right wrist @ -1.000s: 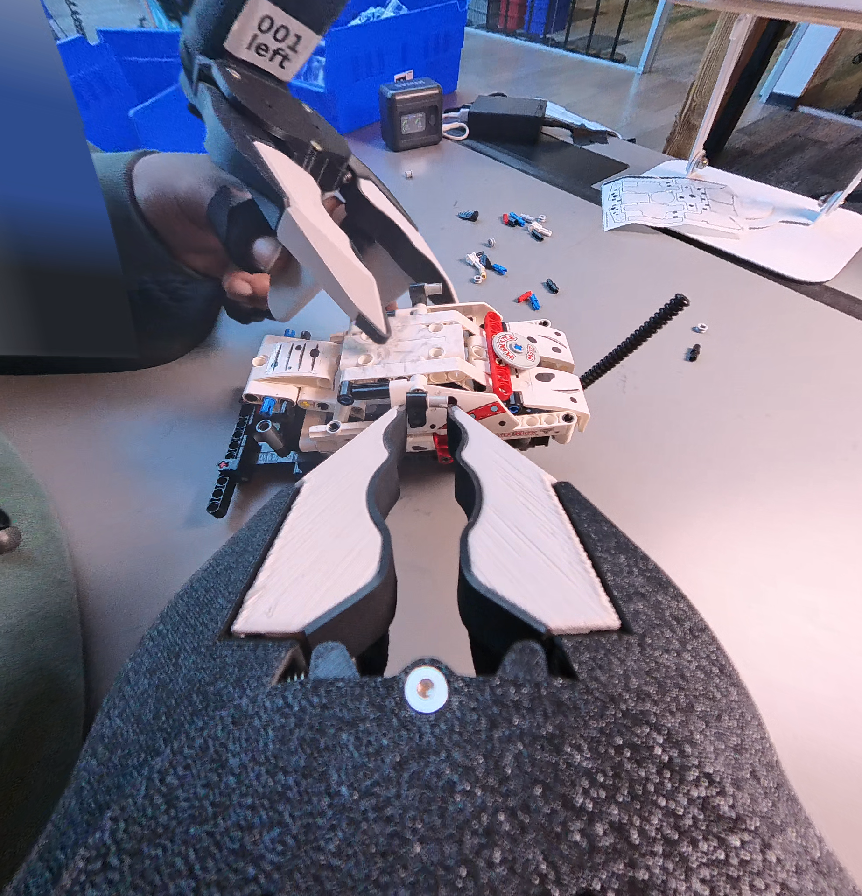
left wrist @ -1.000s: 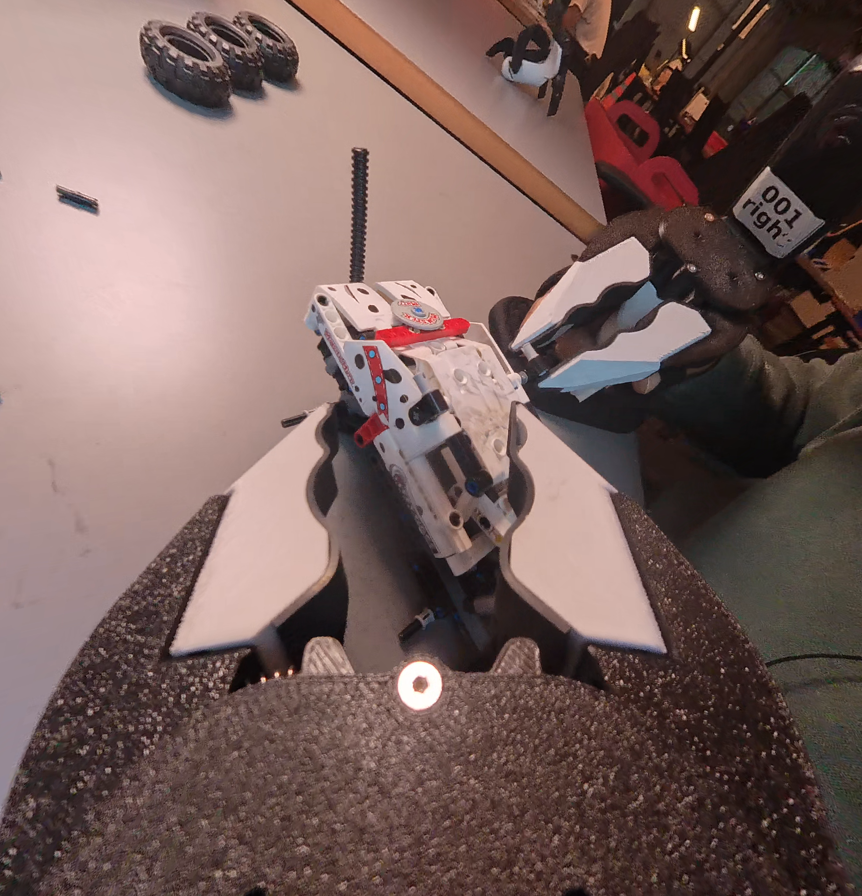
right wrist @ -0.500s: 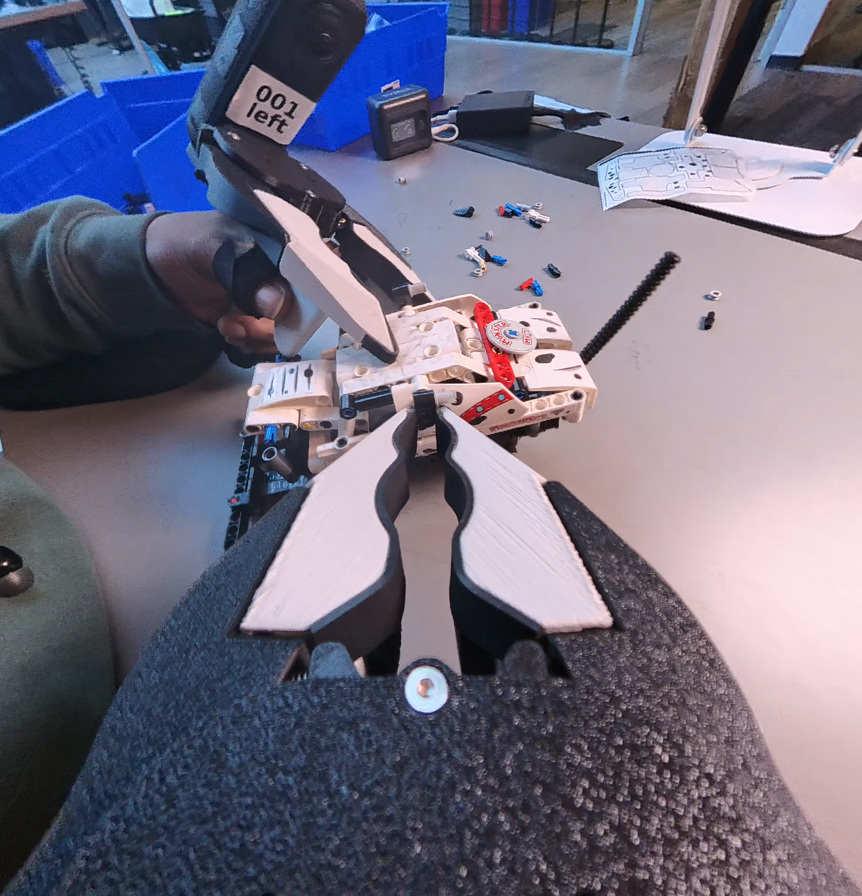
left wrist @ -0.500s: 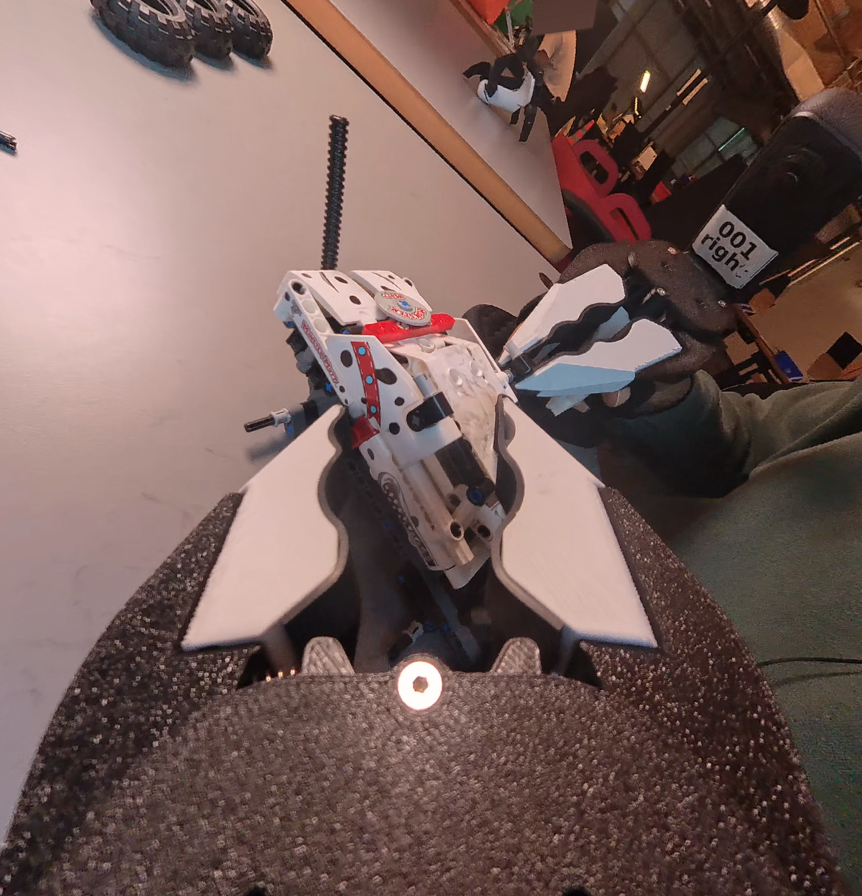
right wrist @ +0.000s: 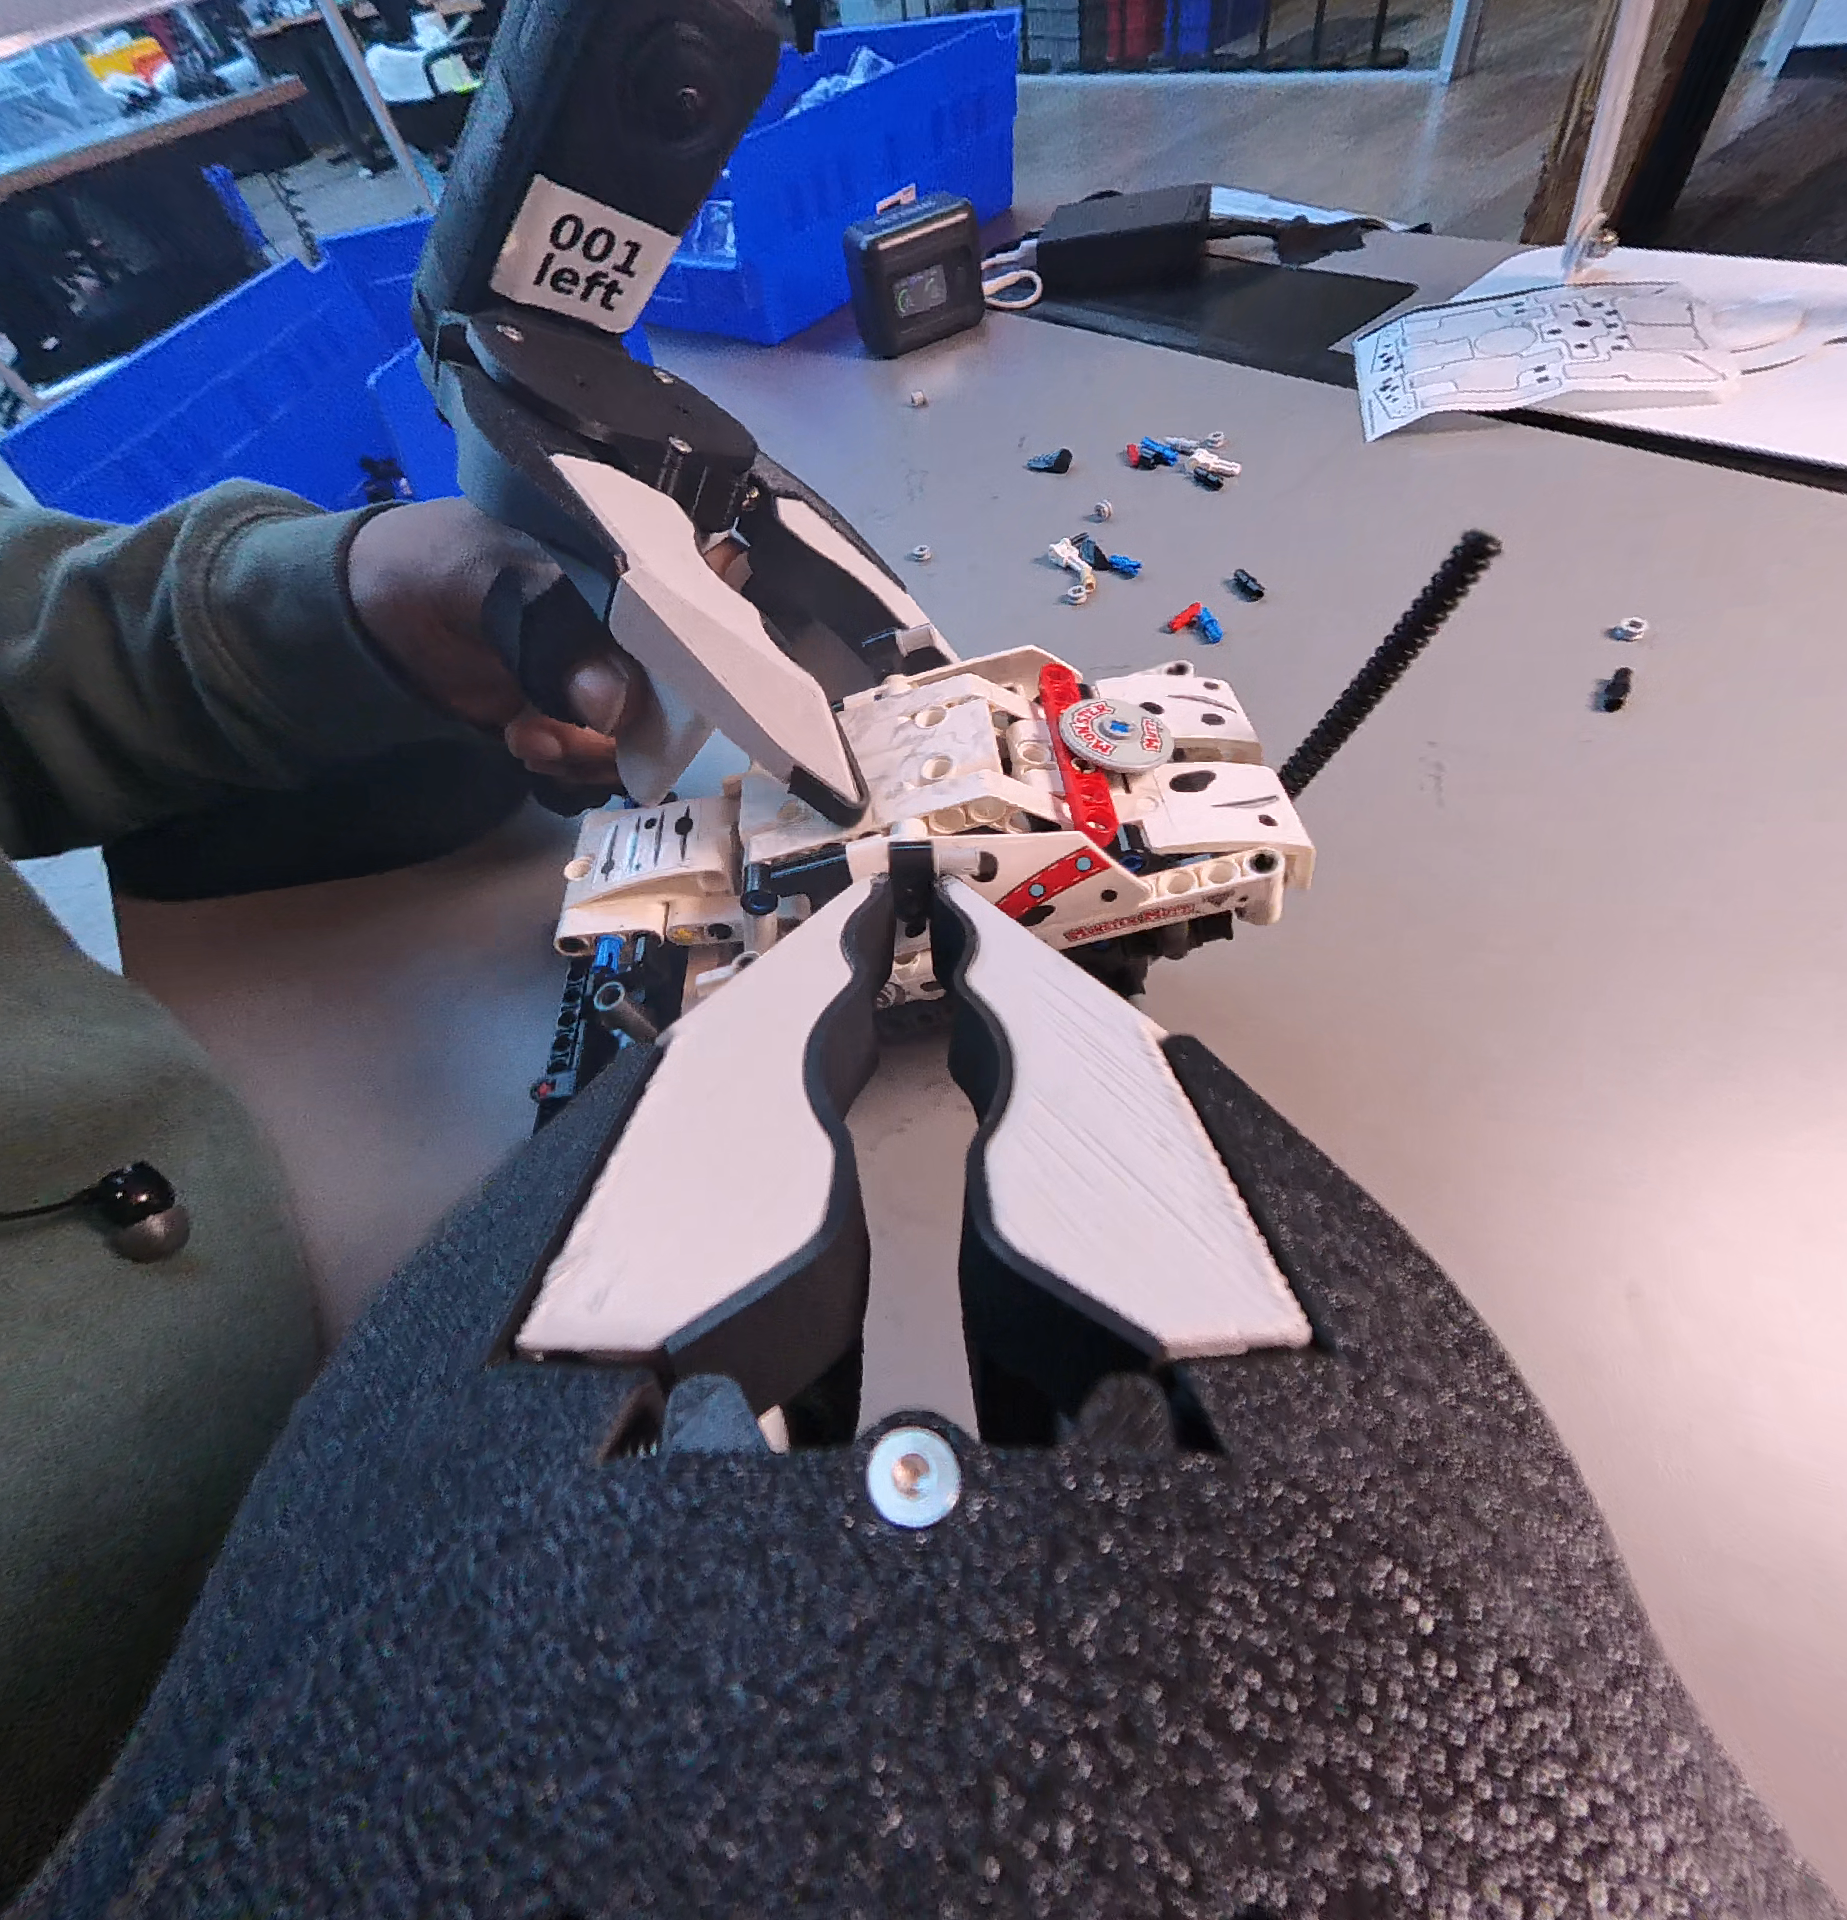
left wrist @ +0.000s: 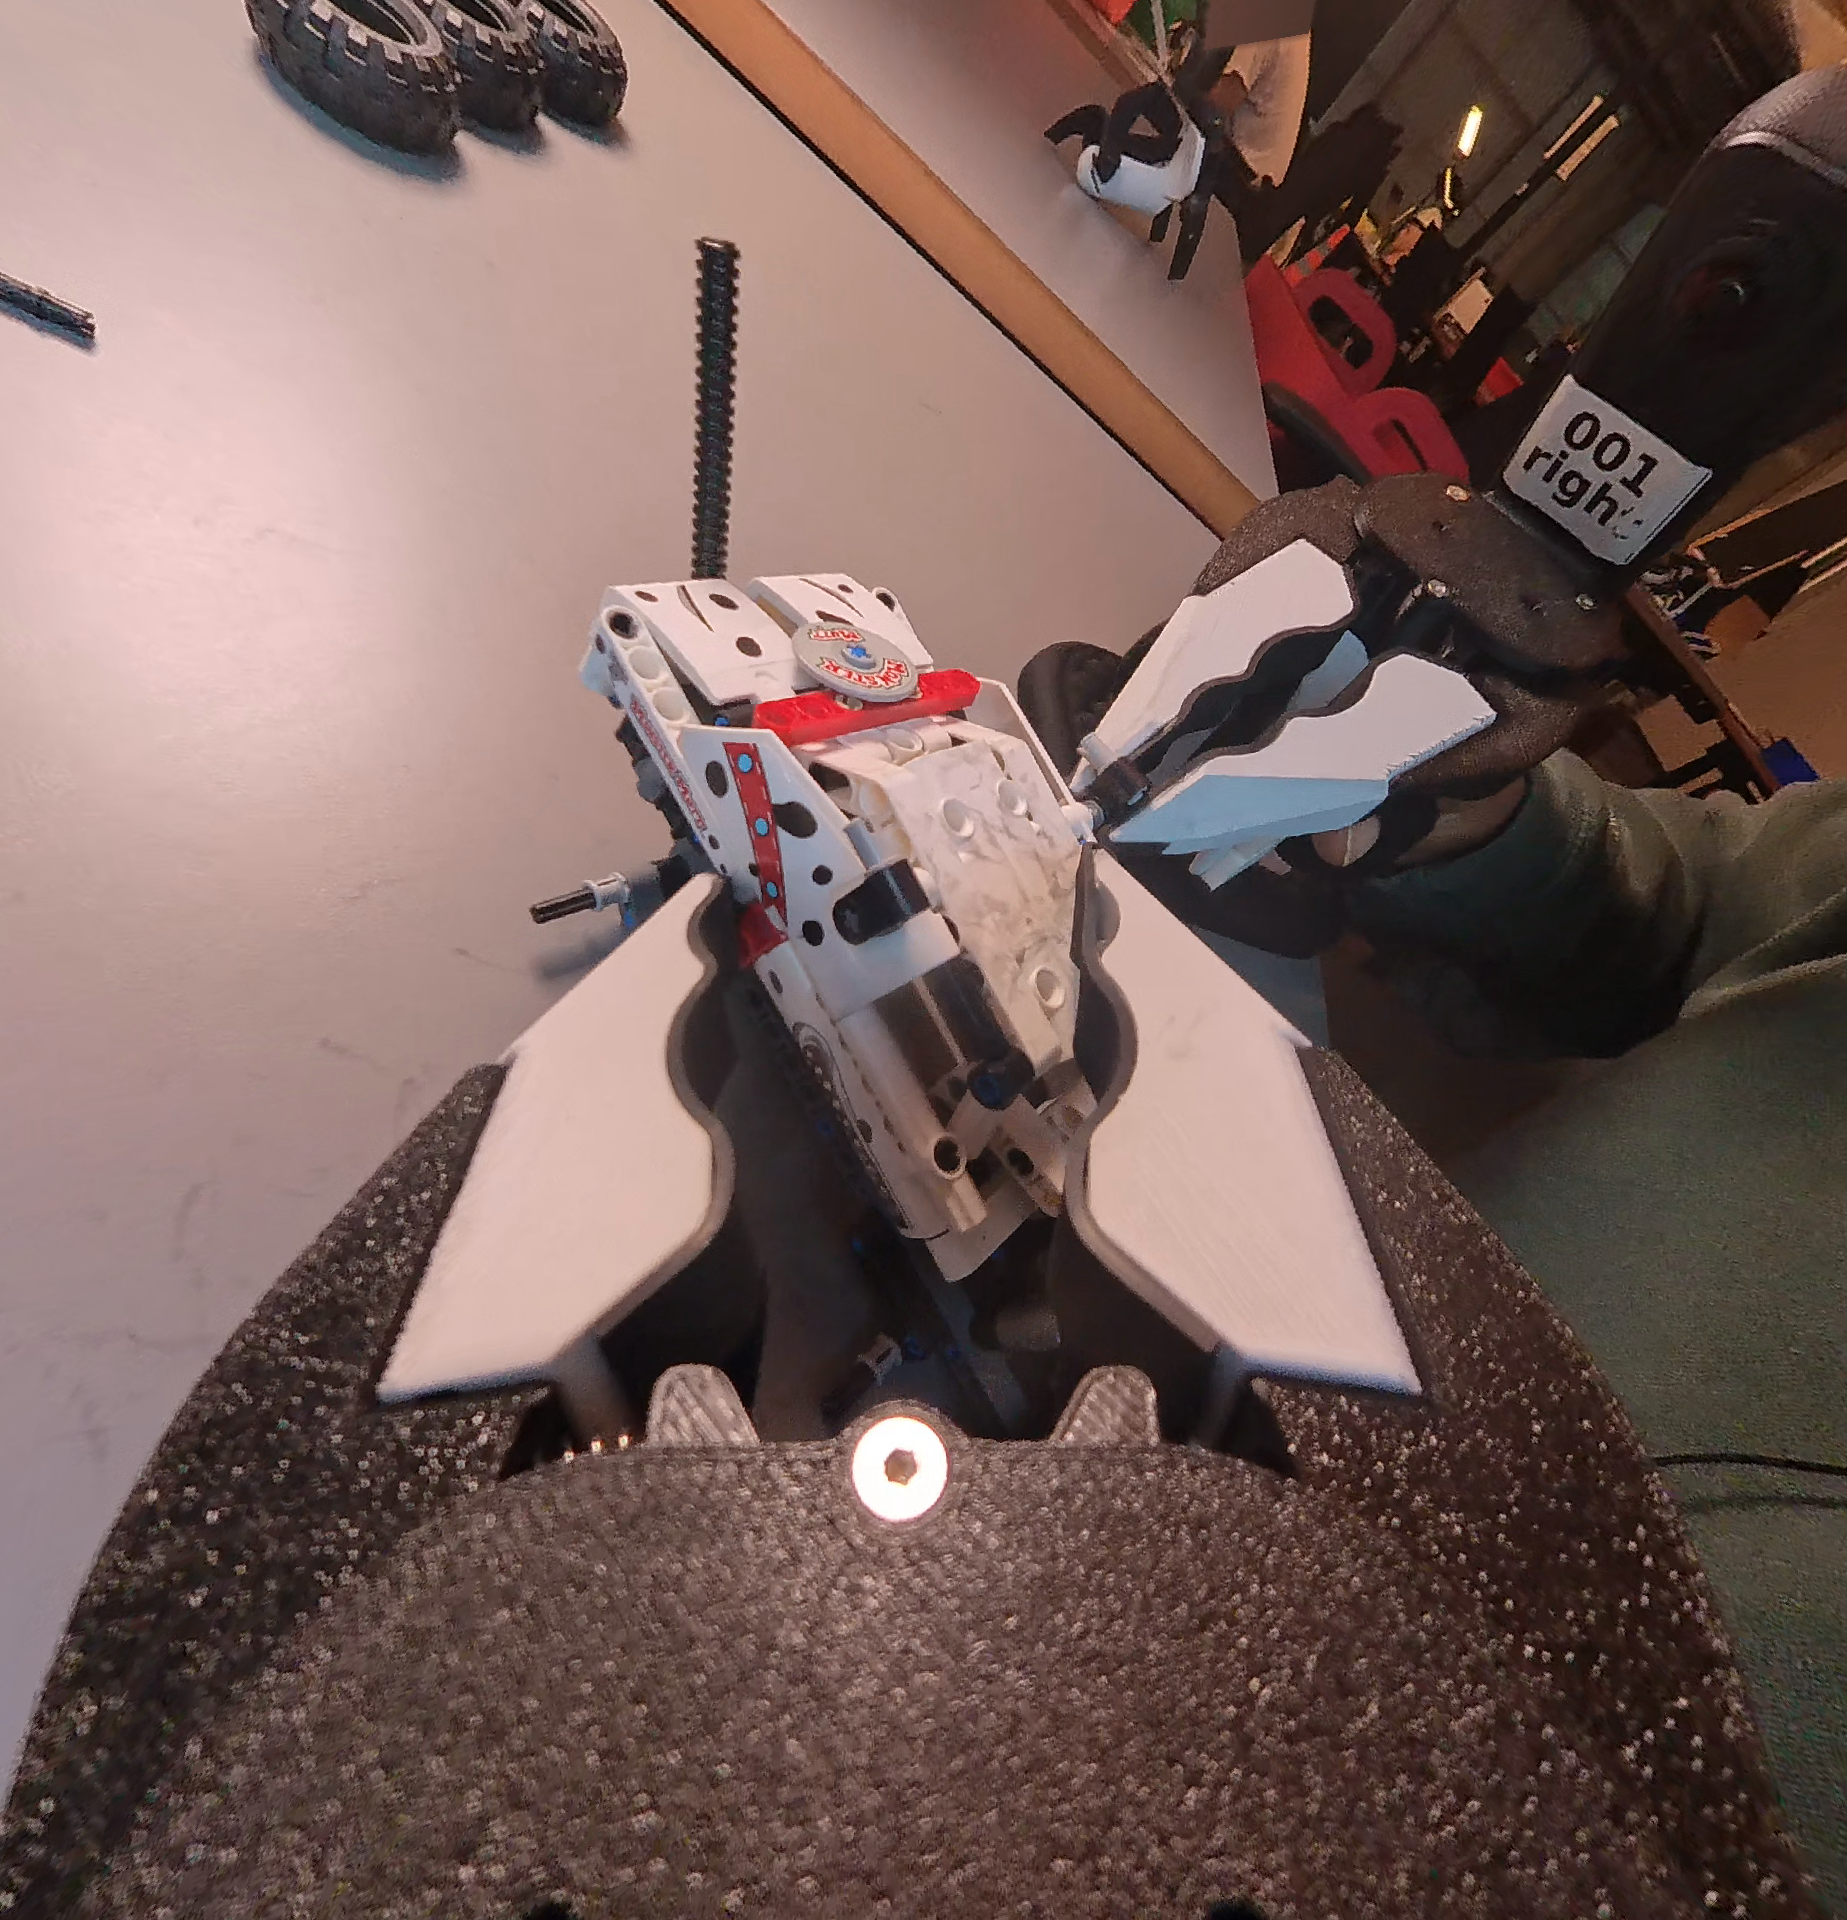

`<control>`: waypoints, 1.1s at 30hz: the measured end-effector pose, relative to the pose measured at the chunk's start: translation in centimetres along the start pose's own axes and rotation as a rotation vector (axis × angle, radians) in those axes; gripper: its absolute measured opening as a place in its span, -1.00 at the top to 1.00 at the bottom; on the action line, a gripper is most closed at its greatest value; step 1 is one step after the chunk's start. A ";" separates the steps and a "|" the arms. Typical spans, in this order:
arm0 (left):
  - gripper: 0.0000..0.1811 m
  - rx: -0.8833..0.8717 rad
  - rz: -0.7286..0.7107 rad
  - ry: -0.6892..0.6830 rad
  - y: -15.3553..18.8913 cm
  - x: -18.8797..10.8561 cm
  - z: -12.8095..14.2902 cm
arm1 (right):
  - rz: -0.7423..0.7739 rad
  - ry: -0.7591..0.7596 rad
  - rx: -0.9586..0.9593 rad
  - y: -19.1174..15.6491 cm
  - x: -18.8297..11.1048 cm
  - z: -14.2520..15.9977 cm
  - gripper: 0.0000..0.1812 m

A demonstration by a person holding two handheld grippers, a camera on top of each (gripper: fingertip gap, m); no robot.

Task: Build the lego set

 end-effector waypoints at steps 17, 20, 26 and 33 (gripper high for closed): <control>0.42 -0.016 -0.020 0.009 -1.2 -2.0 -0.3 | -0.016 -0.036 -0.097 0.1 0.0 -0.6 0.99; 0.43 -0.008 -0.033 0.006 -1.1 -2.1 -0.3 | -0.024 -0.032 -0.093 0.1 0.1 -0.7 1.00; 0.41 0.047 -0.076 -0.014 -0.6 -2.0 -0.3 | -0.016 -0.045 -0.117 -0.2 0.3 -0.9 1.00; 0.39 0.064 -0.092 -0.028 -0.4 -1.9 -0.3 | -0.024 -0.069 -0.200 -0.5 0.6 -1.2 1.00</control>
Point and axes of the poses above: each gripper's, where its closed fingertips meet, x out along the fingers, z out of its underside, y = z × x across the jaws, the point moved 8 cm from there along -x, back along the fingers, and after that the axes turned 15 degrees about x, right-handed, at the moved point
